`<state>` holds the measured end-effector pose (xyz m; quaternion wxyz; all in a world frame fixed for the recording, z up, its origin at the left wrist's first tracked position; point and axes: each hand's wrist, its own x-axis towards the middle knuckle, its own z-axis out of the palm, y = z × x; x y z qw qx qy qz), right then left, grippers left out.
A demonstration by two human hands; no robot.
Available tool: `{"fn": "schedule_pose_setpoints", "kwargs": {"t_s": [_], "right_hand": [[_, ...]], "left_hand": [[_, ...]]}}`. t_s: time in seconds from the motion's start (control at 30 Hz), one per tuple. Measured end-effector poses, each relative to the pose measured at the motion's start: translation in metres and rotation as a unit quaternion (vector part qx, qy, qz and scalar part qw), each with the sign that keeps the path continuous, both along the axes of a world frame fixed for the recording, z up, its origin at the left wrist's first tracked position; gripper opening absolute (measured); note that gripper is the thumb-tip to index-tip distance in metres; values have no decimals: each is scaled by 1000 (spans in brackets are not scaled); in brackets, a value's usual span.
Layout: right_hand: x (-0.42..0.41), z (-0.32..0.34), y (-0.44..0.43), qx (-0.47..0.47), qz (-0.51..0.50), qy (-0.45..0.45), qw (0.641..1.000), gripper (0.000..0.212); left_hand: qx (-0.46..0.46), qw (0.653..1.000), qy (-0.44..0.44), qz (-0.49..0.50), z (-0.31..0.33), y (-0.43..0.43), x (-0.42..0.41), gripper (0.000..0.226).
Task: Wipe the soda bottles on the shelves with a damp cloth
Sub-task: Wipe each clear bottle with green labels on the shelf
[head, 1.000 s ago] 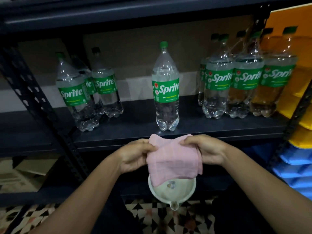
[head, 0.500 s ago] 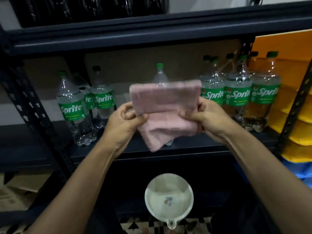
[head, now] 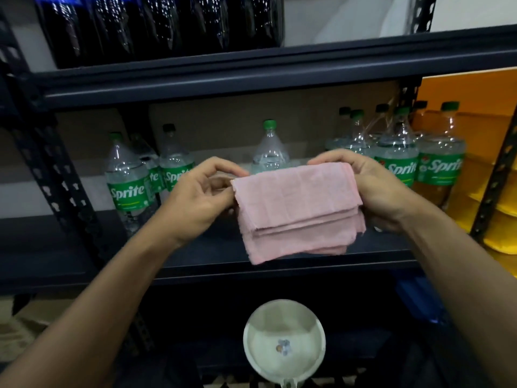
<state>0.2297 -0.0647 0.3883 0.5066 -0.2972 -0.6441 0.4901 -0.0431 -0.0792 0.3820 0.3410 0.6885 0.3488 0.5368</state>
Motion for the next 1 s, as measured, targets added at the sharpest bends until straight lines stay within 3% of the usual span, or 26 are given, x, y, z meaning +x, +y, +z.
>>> {"fn": "schedule_pose_setpoints", "kwargs": {"t_s": [0.1,0.17,0.27,0.33,0.53,0.63,0.73,0.83,1.0], "right_hand": [[4,15,-9,11,37,5,999,47],[6,22,-14,8,65,8,998,49],[11,27,-16,50,69,-68,994,26],[15,31,-17,86,38,-143,985,23],[13,38,-32,175,-37,-300,937,63],[13,35,-34,177,-56,-275,943,57],[9,32,-35,175,-79,-197,961,21],[3,26,-29,177,-119,-149,966,14],[3,17,-19,184,-104,-152,966,18]], "left_hand": [[-14,997,-36,-63,14,-8,-7,10],[-10,996,-39,-78,19,-8,-13,23],[53,996,59,-46,25,-11,-20,41],[87,989,121,-9,27,-12,-23,56],[84,977,184,58,25,-16,-26,52],[48,991,119,28,24,-16,-26,55],[20,999,49,1,23,-14,-25,45],[12,999,30,30,20,-7,-28,34],[-24,999,-27,20,14,0,-26,52]]}}
